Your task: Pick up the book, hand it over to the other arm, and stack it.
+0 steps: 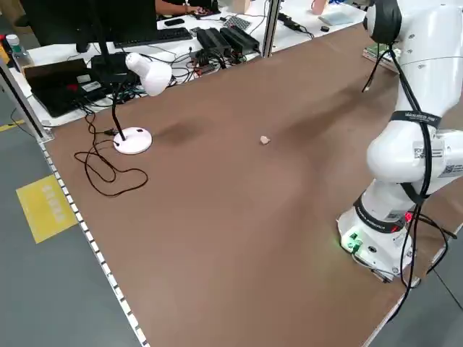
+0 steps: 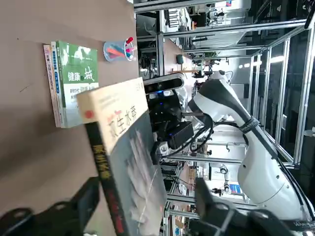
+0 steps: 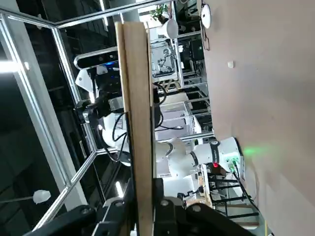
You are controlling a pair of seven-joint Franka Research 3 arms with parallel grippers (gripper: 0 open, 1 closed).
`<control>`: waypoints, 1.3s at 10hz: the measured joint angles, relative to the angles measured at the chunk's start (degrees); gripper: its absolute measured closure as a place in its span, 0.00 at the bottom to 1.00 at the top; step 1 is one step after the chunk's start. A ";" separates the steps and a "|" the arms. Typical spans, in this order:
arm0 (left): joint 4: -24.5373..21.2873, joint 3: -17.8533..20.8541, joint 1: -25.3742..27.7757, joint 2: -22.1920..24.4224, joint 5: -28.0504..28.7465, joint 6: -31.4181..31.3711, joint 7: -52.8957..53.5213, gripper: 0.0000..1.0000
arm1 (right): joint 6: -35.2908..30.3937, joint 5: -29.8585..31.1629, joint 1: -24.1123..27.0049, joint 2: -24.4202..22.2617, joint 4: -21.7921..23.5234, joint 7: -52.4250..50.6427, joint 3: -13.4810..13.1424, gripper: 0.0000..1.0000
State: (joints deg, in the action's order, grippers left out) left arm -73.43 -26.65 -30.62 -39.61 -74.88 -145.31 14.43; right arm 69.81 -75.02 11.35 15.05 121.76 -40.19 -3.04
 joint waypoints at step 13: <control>-10.37 1.39 6.19 6.31 25.86 -6.37 -0.61 0.00 | -9.60 17.50 11.68 11.83 -18.15 0.28 -4.11 0.84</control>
State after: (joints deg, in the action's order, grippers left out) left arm -83.80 -25.26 -24.42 -33.30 -49.02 -151.68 13.81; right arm 60.22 -57.52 23.03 26.87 103.61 -39.90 -7.15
